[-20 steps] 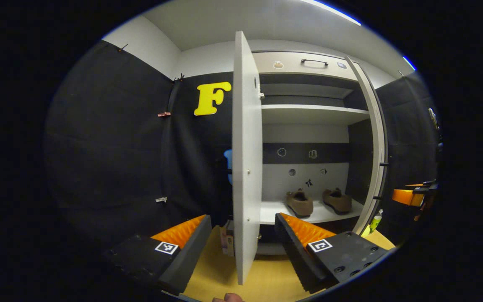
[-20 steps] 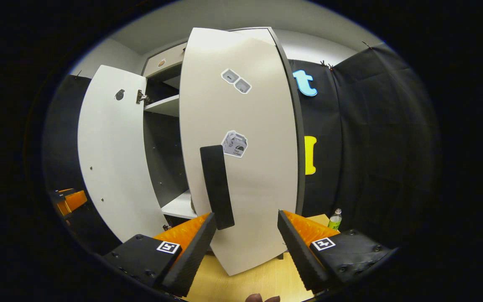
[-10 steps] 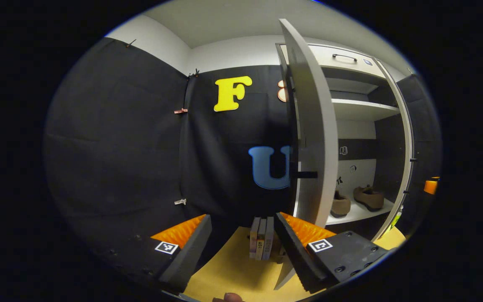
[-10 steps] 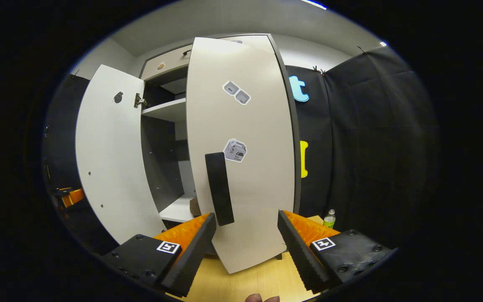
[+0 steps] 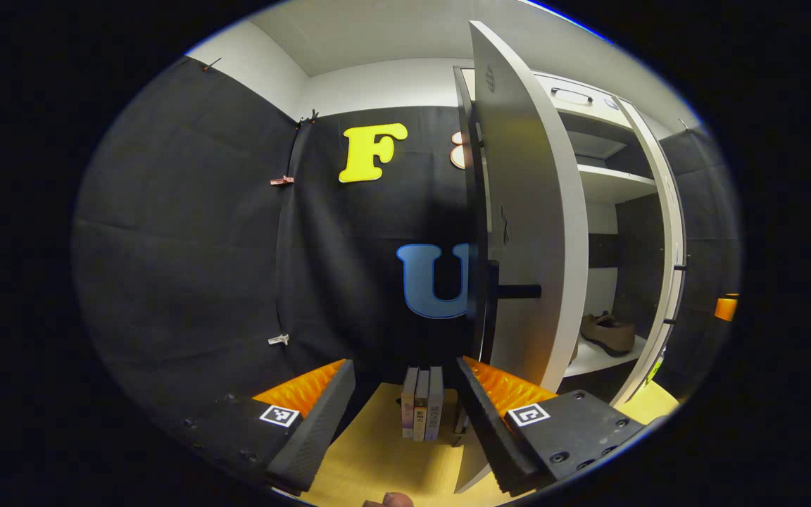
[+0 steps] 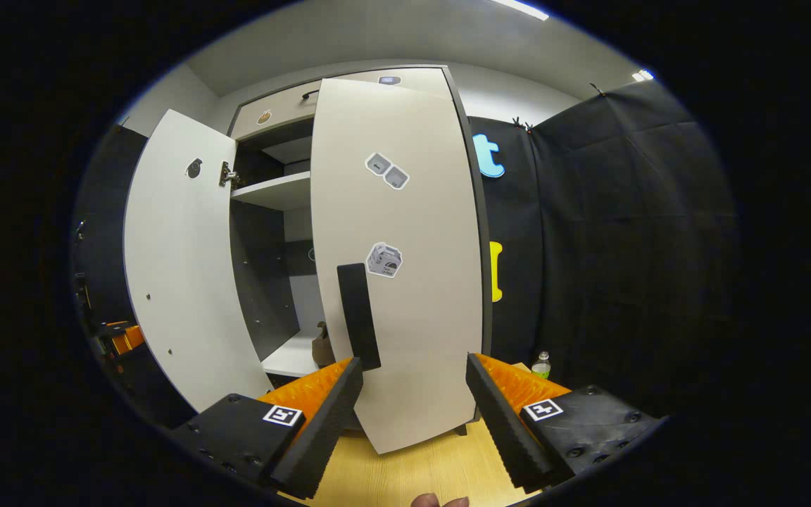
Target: Grab one shoe with the right hand and put it into the shoe cabinet, grab the other shoe with the left hand and put it into the shoe cabinet; then close the right door with the right hand and the left door with the left hand.
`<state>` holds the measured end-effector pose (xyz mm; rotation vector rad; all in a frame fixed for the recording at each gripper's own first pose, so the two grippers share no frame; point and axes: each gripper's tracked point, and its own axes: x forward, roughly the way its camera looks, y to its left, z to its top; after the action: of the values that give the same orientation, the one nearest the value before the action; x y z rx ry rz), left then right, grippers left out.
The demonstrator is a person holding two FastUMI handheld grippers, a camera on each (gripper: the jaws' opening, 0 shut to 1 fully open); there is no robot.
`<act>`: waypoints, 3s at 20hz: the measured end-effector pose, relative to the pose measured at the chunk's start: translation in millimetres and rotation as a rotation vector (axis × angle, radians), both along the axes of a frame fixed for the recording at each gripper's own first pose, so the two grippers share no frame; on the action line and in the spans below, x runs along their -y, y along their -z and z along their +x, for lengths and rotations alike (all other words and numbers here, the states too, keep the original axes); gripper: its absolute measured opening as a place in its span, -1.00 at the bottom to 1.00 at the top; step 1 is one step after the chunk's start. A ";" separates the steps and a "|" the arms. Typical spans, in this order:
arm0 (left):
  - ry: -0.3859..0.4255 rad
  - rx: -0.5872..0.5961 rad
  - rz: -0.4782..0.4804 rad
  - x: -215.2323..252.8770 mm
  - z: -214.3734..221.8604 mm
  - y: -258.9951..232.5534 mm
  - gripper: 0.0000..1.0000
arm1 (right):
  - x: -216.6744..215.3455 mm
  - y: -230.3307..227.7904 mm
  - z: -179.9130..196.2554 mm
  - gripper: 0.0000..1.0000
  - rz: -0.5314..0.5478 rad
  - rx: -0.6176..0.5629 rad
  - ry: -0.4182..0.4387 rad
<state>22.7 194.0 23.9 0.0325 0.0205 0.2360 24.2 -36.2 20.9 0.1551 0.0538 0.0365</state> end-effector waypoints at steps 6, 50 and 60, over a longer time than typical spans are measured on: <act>0.049 -0.021 0.000 34.1 -1.6 3.5 0.84 | 2.7 -1.0 -4.6 0.95 0.004 0.003 -0.010; 0.217 0.005 0.005 240.2 60.7 -16.1 0.86 | 13.8 -21.1 21.7 0.96 0.033 0.026 -0.153; 0.245 0.013 -0.005 262.0 25.4 -7.8 0.88 | 16.8 -18.4 30.1 0.95 0.019 0.029 -0.150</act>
<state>48.1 -68.0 31.7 0.0284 0.0040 -0.0086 54.3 -53.0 39.3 0.1689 0.0362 0.1891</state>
